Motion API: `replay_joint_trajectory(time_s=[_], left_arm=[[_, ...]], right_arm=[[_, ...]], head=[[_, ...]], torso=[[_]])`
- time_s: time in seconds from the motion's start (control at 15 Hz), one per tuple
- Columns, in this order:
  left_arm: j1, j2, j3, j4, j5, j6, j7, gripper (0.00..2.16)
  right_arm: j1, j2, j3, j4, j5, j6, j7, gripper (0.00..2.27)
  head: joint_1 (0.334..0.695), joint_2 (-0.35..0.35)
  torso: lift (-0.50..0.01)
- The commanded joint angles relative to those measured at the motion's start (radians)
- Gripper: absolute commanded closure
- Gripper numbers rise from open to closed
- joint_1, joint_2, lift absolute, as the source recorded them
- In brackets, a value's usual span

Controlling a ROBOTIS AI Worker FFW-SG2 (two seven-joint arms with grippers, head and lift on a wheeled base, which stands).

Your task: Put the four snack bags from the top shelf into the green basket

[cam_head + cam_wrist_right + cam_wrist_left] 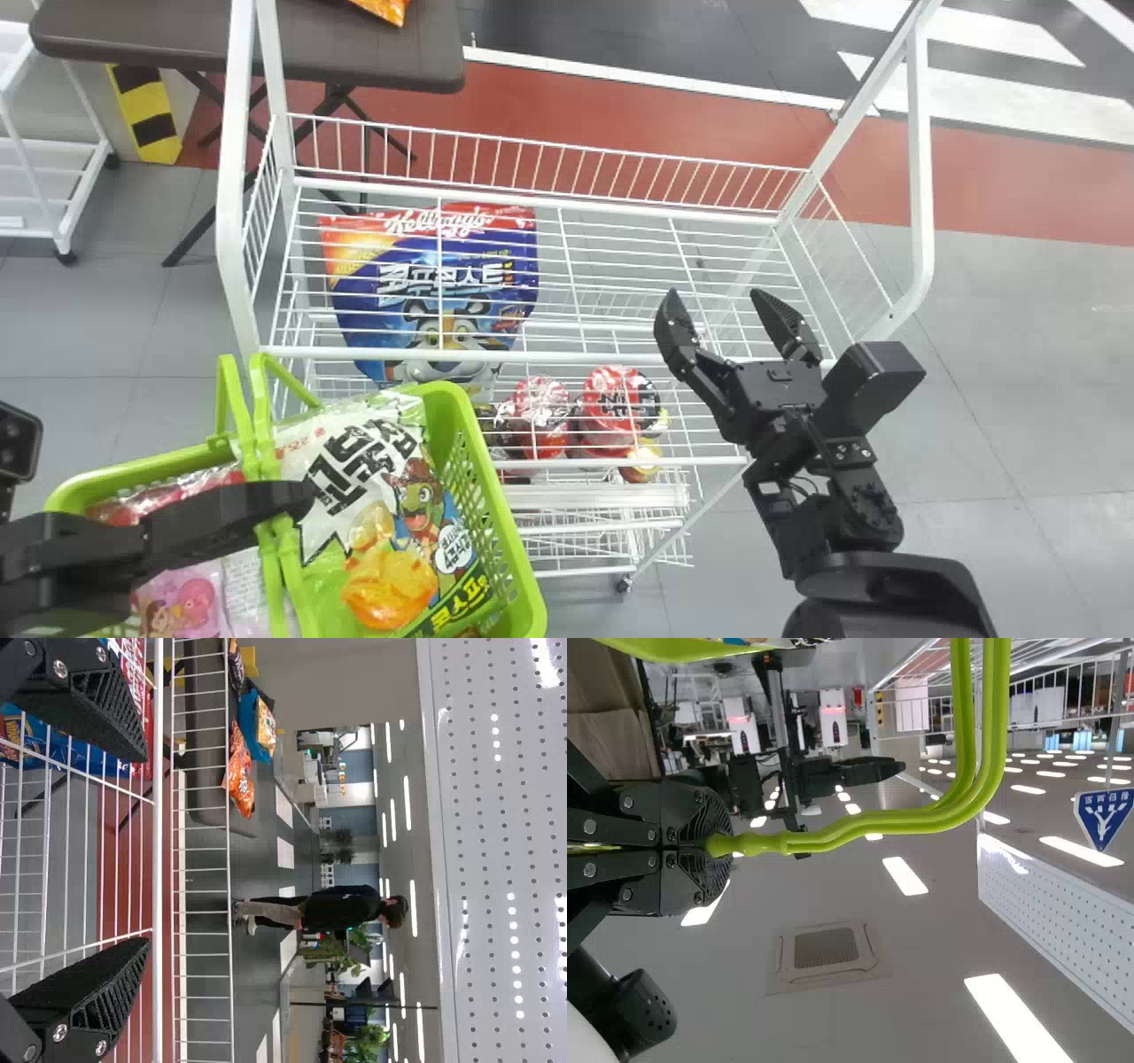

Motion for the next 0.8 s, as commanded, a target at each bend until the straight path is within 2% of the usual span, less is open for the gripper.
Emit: replay_joint_trajectory(time_s=[0.0,0.73], left_arm=[[0.000,0.000,-0.001,-0.001,-0.001,0.006,-0.011,2.15],[0.009,0.002,0.000,-0.008,-0.001,0.018,-0.011,2.15]], right_arm=[[0.007,0.000,0.002,-0.003,0.000,-0.010,0.000,0.09],[0.022,0.003,0.009,-0.007,-0.006,-0.010,-0.011,0.10]], head=[[0.695,-0.266],[0.695,-0.267]], torso=[[0.000],[0.000]])
